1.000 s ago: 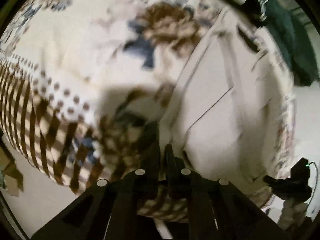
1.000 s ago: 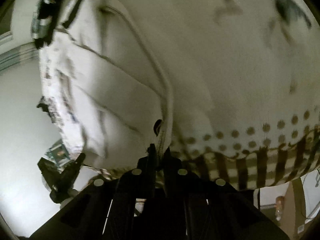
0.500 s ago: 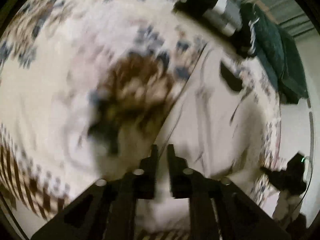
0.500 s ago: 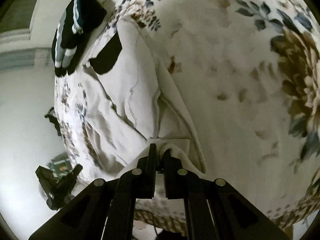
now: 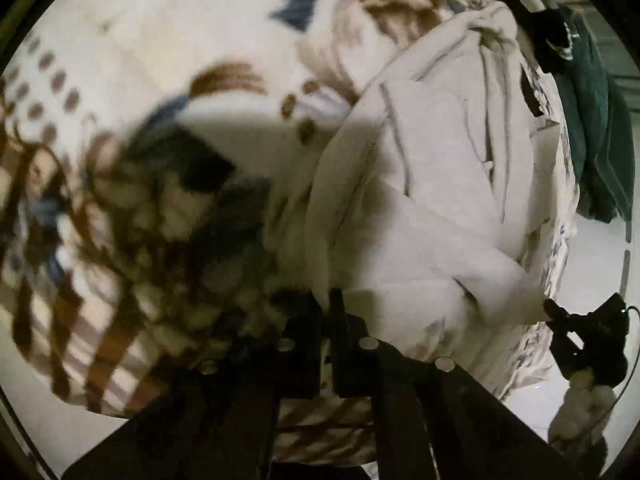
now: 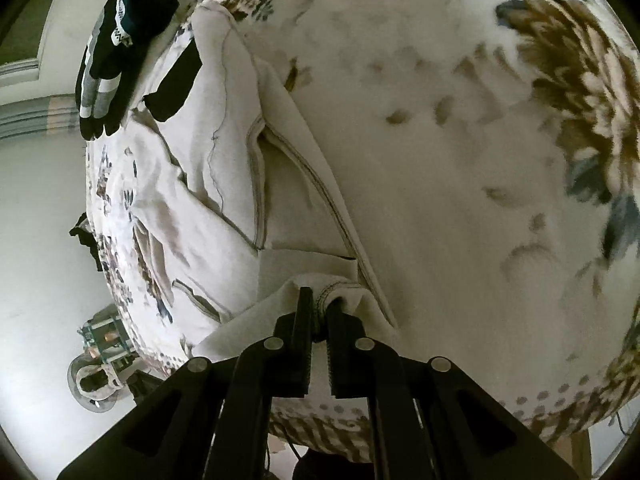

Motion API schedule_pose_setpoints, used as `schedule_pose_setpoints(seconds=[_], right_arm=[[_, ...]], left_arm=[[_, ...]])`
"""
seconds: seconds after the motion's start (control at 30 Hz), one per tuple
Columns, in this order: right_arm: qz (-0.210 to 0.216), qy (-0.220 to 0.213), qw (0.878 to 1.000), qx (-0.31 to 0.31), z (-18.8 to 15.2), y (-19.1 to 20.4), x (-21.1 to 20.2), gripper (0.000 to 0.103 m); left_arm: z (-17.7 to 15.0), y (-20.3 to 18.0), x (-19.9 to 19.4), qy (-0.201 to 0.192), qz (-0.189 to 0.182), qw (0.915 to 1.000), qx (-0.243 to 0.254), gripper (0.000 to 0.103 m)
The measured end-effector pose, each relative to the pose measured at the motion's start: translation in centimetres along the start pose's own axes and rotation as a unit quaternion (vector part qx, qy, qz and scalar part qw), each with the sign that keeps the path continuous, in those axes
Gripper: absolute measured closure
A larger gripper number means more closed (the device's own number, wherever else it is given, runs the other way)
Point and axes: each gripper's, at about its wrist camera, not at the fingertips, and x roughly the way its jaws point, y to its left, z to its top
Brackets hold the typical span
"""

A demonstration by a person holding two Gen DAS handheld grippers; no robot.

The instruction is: Fold small clothes

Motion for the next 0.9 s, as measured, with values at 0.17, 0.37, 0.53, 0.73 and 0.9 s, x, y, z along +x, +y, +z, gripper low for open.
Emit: schedule_pose_setpoints(seconds=[0.17, 0.37, 0.53, 0.73, 0.9], right_arm=[[0.001, -0.002, 1.0, -0.004, -0.8, 0.3, -1.9, 0.097], [0.022, -0.022, 0.999, -0.009, 0.3, 1.9, -4.1, 0.097], [0.033, -0.078, 0.996, -0.02, 5.3, 4.5, -4.7, 0.097], [0.029, -0.084, 0.996, -0.001, 9.4, 3.6, -4.1, 0.058], [-0.012, -0.077, 0.997, -0.029, 8.5, 1.8, -3.5, 0.051]], left_arm=[[0.6, -1.0, -4.7, -0.034, -0.029, 0.999, 0.0, 0.101], [6.8, -3.9, -9.0, -0.096, -0.094, 0.9909, 0.003, 0.102], [15.4, -8.5, -7.3, -0.123, -0.118, 0.9844, 0.044, 0.099], [19.1, -9.0, -4.7, -0.122, -0.059, 0.9885, 0.065, 0.079], [17.1, -7.4, -3.8, -0.121, -0.029, 0.9889, 0.082, 0.04]])
